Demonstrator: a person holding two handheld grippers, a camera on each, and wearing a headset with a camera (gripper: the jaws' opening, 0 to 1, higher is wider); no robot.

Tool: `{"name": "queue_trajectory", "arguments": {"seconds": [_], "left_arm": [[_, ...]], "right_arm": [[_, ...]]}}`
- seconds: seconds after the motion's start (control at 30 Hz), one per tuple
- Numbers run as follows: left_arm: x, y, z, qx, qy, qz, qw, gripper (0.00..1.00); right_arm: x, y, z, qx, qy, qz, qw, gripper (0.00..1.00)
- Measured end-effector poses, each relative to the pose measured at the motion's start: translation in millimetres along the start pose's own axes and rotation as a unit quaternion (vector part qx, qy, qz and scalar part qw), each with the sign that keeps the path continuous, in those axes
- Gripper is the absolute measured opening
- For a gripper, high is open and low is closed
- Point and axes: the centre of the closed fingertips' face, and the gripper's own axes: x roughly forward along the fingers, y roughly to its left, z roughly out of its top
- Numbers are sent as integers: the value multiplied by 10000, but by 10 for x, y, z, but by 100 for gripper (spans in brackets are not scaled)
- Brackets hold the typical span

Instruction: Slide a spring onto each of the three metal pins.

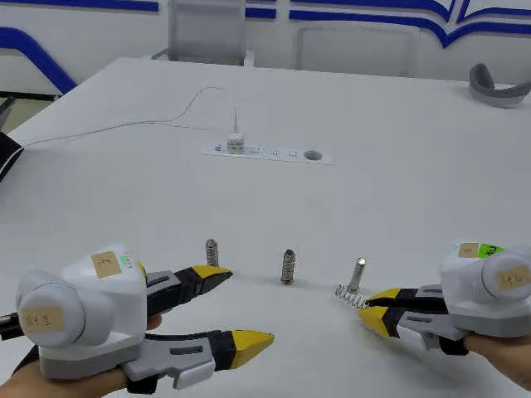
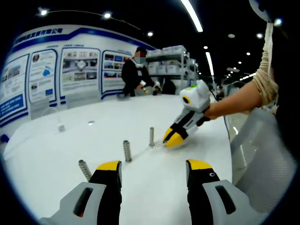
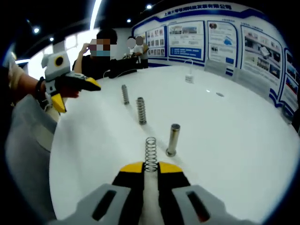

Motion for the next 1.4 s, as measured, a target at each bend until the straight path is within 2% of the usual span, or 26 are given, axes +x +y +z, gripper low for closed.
{"name": "queue_trajectory", "arguments": {"seconds": [0.23, 0.57, 0.87, 1.17, 1.4], "left_arm": [[150, -114, -13, 129, 71, -269, 9995, 54], [257, -164, -18, 322, 161, -497, 9981, 52], [322, -180, 10, 513, 185, -632, 9965, 49], [376, -281, 21, 739, 216, -827, 9936, 44], [396, -349, 14, 850, 242, -971, 9913, 39]], "right_arm": [[-56, 185, 186, -154, -96, 224, 9996, 12], [-147, 397, 374, -445, -43, 627, 9970, 12], [-171, 576, 457, -676, 28, 877, 9938, 12], [-205, 727, 507, -928, 152, 1096, 9895, 12], [-220, 849, 474, -1066, 304, 1310, 9852, 12]]}}
